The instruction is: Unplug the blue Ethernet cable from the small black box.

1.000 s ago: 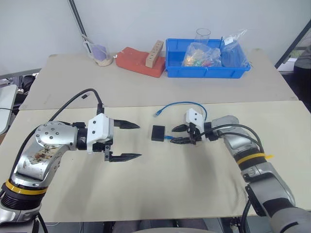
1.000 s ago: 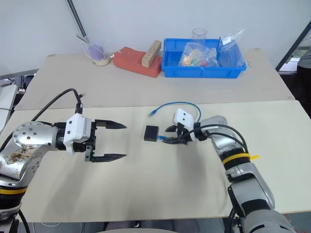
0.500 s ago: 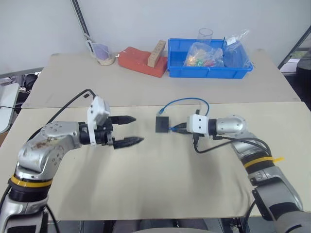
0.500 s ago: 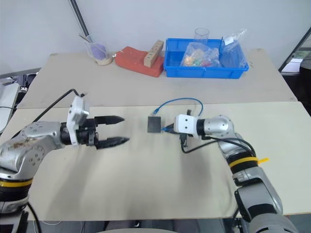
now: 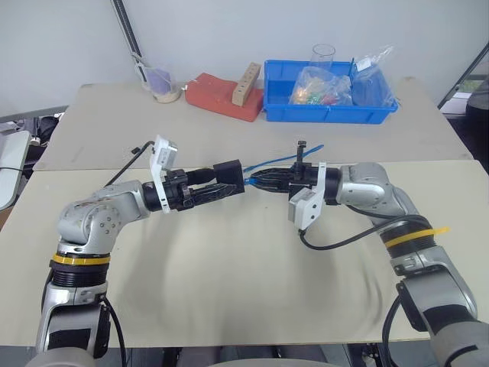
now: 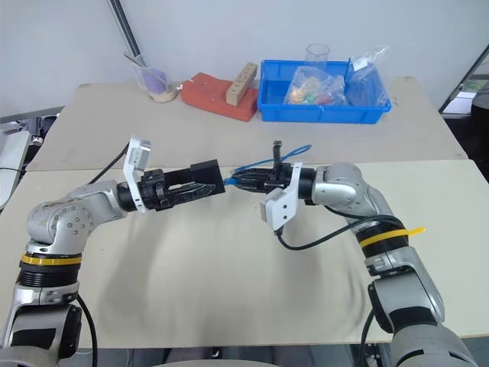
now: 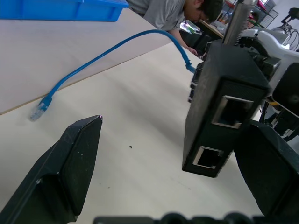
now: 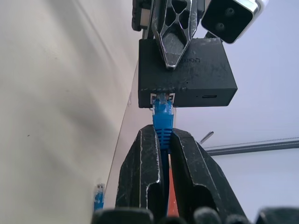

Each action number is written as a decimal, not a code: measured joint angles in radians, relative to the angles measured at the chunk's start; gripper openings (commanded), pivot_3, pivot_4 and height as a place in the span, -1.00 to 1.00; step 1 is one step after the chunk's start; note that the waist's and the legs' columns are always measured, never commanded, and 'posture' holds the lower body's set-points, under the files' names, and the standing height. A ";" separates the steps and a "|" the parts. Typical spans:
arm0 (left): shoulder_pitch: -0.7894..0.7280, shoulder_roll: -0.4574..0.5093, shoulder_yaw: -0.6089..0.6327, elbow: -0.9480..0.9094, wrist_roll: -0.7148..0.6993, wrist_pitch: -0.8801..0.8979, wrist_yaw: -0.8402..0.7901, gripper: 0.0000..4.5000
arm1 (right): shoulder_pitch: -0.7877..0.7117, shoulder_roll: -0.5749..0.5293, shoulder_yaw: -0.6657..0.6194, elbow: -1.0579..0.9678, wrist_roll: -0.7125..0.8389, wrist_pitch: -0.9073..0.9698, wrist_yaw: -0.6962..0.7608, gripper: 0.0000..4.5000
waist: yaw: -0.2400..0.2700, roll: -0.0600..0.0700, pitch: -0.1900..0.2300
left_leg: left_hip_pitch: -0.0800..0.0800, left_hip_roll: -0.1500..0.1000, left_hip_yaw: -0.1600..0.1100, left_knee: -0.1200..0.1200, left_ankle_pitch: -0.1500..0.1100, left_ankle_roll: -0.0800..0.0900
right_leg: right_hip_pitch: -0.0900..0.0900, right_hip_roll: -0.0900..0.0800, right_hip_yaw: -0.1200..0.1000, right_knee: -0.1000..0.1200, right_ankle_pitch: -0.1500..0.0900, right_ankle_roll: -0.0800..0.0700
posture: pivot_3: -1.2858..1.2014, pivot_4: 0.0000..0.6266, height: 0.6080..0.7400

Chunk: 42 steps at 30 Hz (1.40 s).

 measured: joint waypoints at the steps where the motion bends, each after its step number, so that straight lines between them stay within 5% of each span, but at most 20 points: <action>1: -0.001 -0.001 -0.004 0.000 0.001 -0.004 -0.012 0.64 | 0.000 -0.001 0.004 0.000 0.000 0.000 -0.002 -1.00 | -0.001 0.000 0.000 | 0.000 0.000 0.000 0.000 0.000 0.000 | 0.000 0.000 0.000 0.000 0.000 0.000 | 0.03 -0.52 1.00; 7: -0.002 -0.001 -0.015 -0.017 -0.003 -0.004 -0.074 -0.69 | -0.003 -0.016 0.017 0.011 -0.002 0.001 -0.003 -1.00 | -0.002 0.000 0.000 | 0.000 0.000 0.000 0.000 0.000 0.000 | 0.000 0.000 0.000 0.000 0.000 0.000 | 0.03 -0.52 1.00; 8: -0.002 -0.001 -0.015 -0.019 -0.003 -0.004 -0.079 -0.76 | -0.005 -0.018 0.020 0.011 -0.002 0.001 -0.001 -1.00 | -0.002 0.000 0.000 | 0.000 0.000 0.000 0.000 0.000 0.000 | 0.000 0.000 0.000 0.000 0.000 0.000 | 0.03 -0.52 1.00; 9: -0.002 -0.001 -0.015 -0.018 -0.001 -0.004 -0.083 -0.75 | -0.005 -0.019 0.023 0.012 0.004 0.001 0.002 -1.00 | -0.002 0.000 0.000 | 0.000 0.000 0.000 0.000 0.000 0.000 | 0.000 0.000 0.000 0.000 0.000 0.000 | 0.03 -0.52 1.00; 14: -0.003 0.009 -0.039 -0.017 0.055 -0.043 -0.095 -0.75 | -0.004 -0.029 0.068 -0.018 0.176 0.103 0.133 -0.10 | -0.002 0.000 0.000 | 0.000 0.000 0.000 0.000 0.000 0.000 | 0.000 0.000 0.000 0.000 0.000 0.000 | 0.03 -0.52 1.00; 17: -0.003 0.020 -0.074 -0.017 0.105 -0.098 -0.131 -0.75 | 0.019 -0.062 0.087 -0.156 0.412 0.440 0.323 0.34 | 0.000 0.000 0.000 | 0.000 0.000 -0.001 0.000 0.000 0.000 | 0.001 0.000 0.000 0.001 0.000 0.000 | 0.03 -0.52 1.00; 23: -0.003 0.042 -0.108 -0.016 0.171 -0.199 -0.214 -0.75 | 0.003 -0.095 0.056 -0.332 0.770 1.247 0.440 0.34 | 0.002 0.000 0.000 | 0.000 0.000 -0.003 0.000 0.000 0.001 | 0.001 0.000 0.000 -0.001 0.000 0.000 | 0.03 -0.52 1.00; 26: -0.009 0.041 -0.111 -0.016 0.173 -0.203 -0.235 -0.75 | -0.052 -0.097 0.049 -0.333 0.839 1.488 0.462 0.34 | 0.001 0.000 0.000 | 0.000 0.000 -0.003 0.000 -0.001 0.001 | 0.001 0.000 -0.001 -0.002 0.000 0.000 | 0.03 -0.52 1.00; 42: -0.025 0.040 -0.111 -0.019 0.177 -0.218 -0.266 -0.75 | -0.088 -0.016 0.034 -0.270 0.852 1.687 0.498 0.34 | 0.001 0.000 0.000 | -0.002 0.000 -0.002 0.000 -0.001 0.001 | 0.000 0.000 -0.002 -0.001 0.000 0.000 | 0.03 -0.52 1.00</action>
